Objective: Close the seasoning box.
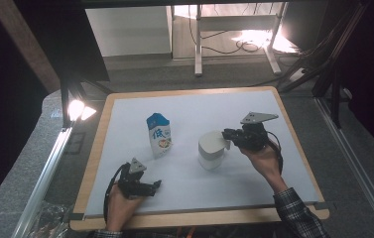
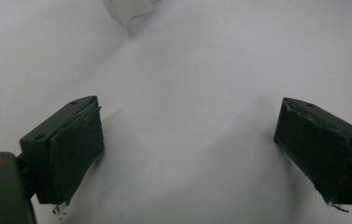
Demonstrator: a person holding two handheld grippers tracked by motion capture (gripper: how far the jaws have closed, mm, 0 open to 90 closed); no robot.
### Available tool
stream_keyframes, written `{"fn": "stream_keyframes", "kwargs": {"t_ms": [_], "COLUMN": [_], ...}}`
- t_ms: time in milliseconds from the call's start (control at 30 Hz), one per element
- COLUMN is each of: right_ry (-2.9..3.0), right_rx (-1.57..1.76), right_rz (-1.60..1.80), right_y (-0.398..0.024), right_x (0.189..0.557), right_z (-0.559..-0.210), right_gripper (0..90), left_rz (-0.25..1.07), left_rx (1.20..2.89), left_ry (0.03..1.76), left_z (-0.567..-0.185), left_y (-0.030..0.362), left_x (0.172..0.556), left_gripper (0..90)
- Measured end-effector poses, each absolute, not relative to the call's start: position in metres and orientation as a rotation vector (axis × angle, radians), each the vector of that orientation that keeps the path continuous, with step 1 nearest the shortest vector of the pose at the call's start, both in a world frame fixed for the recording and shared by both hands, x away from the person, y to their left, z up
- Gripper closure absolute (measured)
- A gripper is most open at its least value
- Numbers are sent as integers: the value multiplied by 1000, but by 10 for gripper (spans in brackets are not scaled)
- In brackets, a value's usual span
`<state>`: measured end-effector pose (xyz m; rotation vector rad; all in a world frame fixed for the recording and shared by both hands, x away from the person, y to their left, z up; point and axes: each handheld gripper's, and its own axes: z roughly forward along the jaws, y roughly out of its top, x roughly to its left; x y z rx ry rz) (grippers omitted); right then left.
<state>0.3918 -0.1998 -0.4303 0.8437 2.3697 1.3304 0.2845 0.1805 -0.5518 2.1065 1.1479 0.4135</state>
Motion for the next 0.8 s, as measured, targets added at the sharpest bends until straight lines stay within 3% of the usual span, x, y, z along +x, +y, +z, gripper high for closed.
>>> {"fn": "stream_keyframes", "kwargs": {"t_ms": [533,800], "right_ry": [2328,2329], "right_rx": [879,869], "right_rz": [1275,1211], "right_y": [-227,-233], "right_x": [379,372], "right_z": [-431,-432], "right_gripper": [614,476], "left_rz": [415,414], "left_rx": [2104,2100], "left_ry": [1148,1151], "left_z": [-552,-552], "left_y": [180,180], "left_x": [284,284], "left_gripper": [79,79]}}
